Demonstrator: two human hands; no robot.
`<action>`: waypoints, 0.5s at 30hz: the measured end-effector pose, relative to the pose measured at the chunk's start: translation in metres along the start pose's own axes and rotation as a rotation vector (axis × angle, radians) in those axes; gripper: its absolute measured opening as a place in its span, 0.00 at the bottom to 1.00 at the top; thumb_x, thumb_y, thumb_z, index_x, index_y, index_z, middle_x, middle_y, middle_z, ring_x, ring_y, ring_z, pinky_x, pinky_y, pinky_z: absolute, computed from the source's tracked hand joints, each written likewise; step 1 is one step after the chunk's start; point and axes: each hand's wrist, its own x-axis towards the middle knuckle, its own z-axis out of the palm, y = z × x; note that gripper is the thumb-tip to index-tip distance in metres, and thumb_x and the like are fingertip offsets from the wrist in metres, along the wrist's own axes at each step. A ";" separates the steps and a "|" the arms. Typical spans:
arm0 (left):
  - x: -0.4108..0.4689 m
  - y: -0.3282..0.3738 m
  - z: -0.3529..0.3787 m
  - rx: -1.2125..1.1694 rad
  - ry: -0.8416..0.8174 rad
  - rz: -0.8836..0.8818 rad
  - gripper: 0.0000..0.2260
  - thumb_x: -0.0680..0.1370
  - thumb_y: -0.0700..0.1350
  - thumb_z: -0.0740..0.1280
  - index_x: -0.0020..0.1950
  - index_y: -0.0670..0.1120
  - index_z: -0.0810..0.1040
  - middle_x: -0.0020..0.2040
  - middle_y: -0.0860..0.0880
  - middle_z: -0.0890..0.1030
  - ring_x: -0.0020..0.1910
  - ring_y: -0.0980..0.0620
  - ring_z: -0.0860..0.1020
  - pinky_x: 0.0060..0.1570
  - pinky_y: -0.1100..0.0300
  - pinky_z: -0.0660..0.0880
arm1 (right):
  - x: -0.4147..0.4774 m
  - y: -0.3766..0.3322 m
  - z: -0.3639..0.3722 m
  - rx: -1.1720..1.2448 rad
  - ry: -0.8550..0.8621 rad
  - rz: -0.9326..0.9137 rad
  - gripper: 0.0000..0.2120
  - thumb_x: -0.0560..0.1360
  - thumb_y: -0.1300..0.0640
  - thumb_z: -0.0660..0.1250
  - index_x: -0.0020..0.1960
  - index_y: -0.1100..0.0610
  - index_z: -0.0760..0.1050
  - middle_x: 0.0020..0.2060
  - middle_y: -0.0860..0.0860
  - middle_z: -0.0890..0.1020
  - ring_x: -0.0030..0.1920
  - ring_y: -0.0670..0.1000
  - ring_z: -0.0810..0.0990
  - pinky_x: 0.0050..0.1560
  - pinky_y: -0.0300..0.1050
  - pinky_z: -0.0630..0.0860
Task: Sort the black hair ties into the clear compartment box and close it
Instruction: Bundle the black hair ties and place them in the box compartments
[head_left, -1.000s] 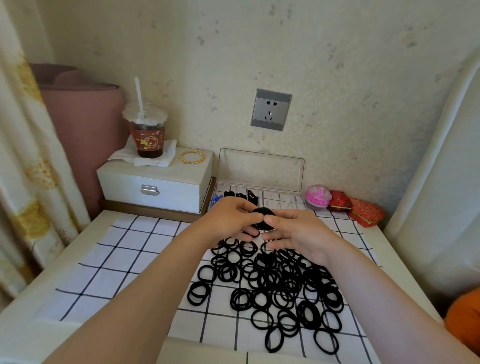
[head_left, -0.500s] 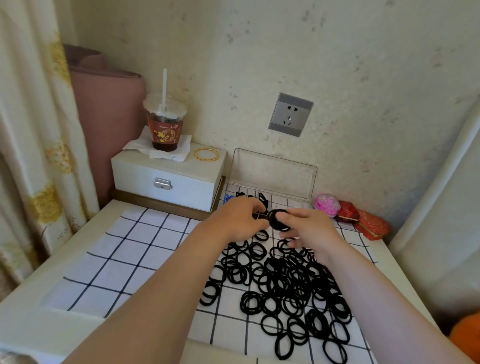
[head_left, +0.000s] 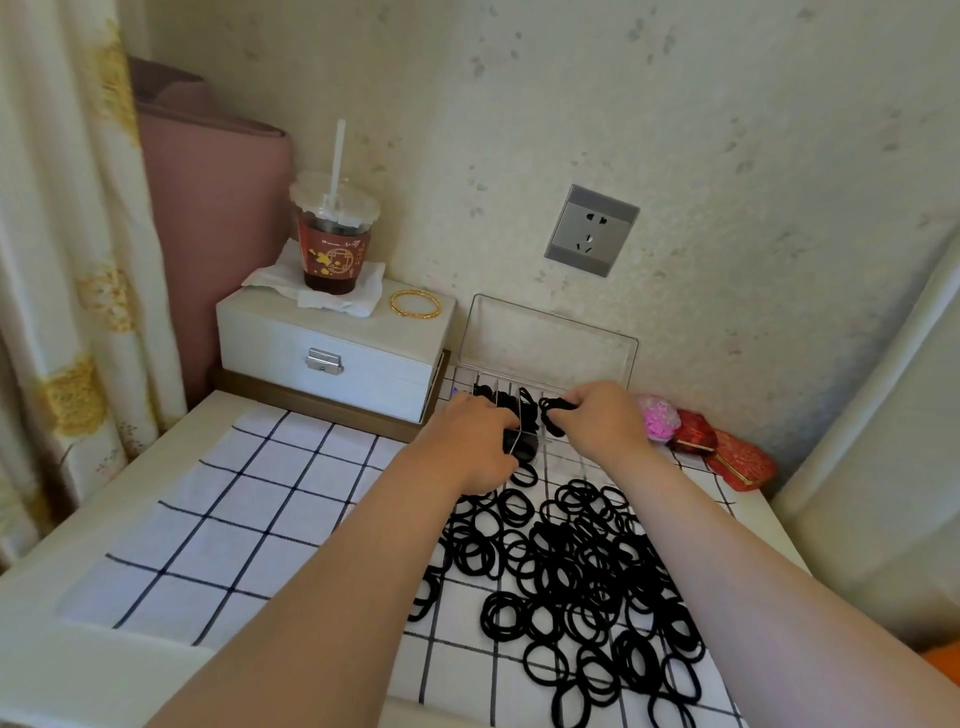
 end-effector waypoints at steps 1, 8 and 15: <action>0.000 0.000 0.001 0.005 -0.003 -0.001 0.26 0.78 0.52 0.65 0.76 0.53 0.66 0.72 0.47 0.69 0.73 0.46 0.59 0.72 0.51 0.60 | 0.002 -0.002 0.001 -0.068 -0.008 -0.003 0.06 0.74 0.52 0.71 0.41 0.54 0.84 0.32 0.50 0.83 0.36 0.52 0.81 0.37 0.43 0.76; 0.002 0.002 0.003 0.022 -0.003 -0.012 0.25 0.78 0.53 0.65 0.75 0.53 0.66 0.73 0.47 0.68 0.74 0.46 0.59 0.71 0.50 0.60 | 0.015 -0.010 0.009 -0.427 -0.125 0.056 0.03 0.70 0.58 0.67 0.40 0.55 0.80 0.43 0.53 0.83 0.48 0.57 0.81 0.44 0.44 0.78; 0.002 0.004 0.001 0.024 -0.011 -0.024 0.25 0.79 0.53 0.65 0.75 0.54 0.66 0.72 0.47 0.68 0.74 0.46 0.58 0.72 0.50 0.60 | 0.014 -0.007 -0.020 -0.059 -0.371 0.067 0.18 0.74 0.59 0.70 0.63 0.63 0.80 0.61 0.57 0.82 0.62 0.56 0.79 0.64 0.48 0.74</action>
